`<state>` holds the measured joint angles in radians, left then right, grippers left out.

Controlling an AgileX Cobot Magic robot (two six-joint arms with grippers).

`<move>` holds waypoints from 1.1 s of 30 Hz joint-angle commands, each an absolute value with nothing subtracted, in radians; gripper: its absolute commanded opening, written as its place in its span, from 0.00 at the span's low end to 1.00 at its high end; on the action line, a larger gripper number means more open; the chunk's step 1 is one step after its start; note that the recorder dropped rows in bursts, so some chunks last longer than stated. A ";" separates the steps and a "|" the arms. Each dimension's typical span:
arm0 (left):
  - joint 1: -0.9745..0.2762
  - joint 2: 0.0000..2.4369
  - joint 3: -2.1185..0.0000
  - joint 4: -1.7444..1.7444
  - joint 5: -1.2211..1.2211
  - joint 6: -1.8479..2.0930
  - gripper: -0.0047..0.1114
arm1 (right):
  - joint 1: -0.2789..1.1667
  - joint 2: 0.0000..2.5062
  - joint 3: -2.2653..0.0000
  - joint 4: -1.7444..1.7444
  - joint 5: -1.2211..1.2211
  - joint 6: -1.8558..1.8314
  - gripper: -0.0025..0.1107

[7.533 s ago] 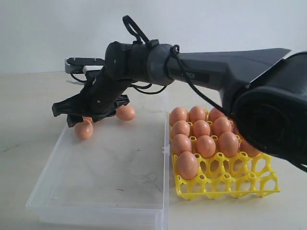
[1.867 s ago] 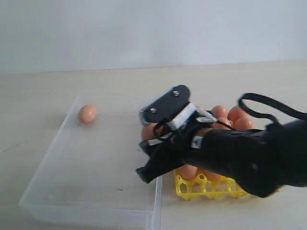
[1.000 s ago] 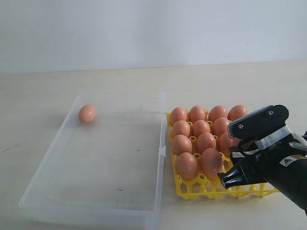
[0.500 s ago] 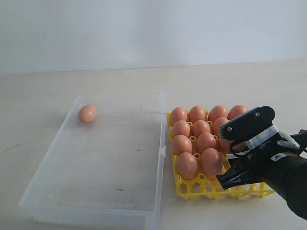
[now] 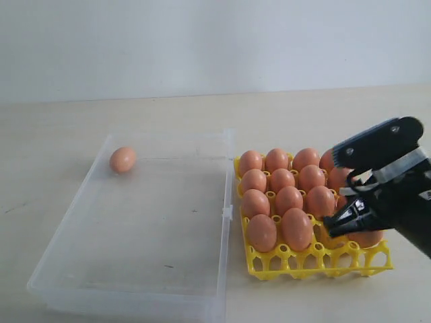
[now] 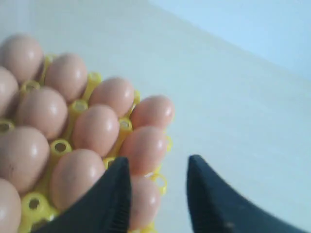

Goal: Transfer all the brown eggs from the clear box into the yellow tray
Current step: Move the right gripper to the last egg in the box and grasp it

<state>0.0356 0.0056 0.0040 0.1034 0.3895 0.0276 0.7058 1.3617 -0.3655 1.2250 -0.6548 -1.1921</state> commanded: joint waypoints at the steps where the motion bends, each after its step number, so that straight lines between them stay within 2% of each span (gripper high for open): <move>1: 0.030 0.000 0.000 0.101 0.380 0.023 0.04 | 0.704 1.238 -0.410 1.240 -0.645 -1.281 0.03; 4: 0.030 0.000 0.000 0.101 0.380 0.023 0.04 | 0.704 1.244 -0.478 1.242 -0.560 -1.344 0.02; 8: 0.030 0.000 0.000 0.101 0.380 0.023 0.04 | 0.704 1.411 -0.704 1.226 -0.180 -1.361 0.02; 10: 0.030 0.000 0.000 0.101 0.380 0.023 0.04 | 0.704 1.548 -0.866 1.108 0.019 -1.265 0.02; 11: 0.030 0.000 0.000 0.101 0.380 0.023 0.04 | 0.704 1.648 -0.981 0.952 0.099 -1.064 0.04; 13: 0.030 0.000 0.000 0.101 0.380 0.023 0.04 | 0.704 1.786 -1.175 0.592 0.200 -0.547 0.16; 14: 0.030 0.000 0.000 0.101 0.380 0.023 0.04 | 0.710 1.871 -1.315 0.303 0.286 -0.201 0.29; 15: 0.030 0.000 0.000 0.101 0.380 0.023 0.04 | 0.717 1.925 -1.382 0.176 0.359 -0.094 0.37; 16: 0.030 0.000 0.000 0.101 0.380 0.023 0.04 | 0.728 2.002 -1.490 0.065 0.452 0.007 0.49; 18: 0.030 0.000 0.000 0.101 0.380 0.023 0.04 | 0.733 2.101 -1.610 0.095 0.491 0.058 0.56; 21: 0.030 0.000 0.000 0.101 0.380 0.023 0.04 | 0.733 2.213 -1.717 0.147 0.361 0.284 0.56; 25: 0.030 0.000 0.000 0.101 0.380 0.023 0.04 | 0.733 2.303 -1.808 0.147 0.344 0.548 0.56; 33: 0.030 0.000 0.000 0.101 0.380 0.023 0.04 | 0.733 2.400 -1.937 0.155 0.385 0.651 0.56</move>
<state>0.0356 0.0056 0.0040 0.1034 0.3895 0.0276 0.7314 2.3887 -1.8993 0.1529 0.3789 0.6222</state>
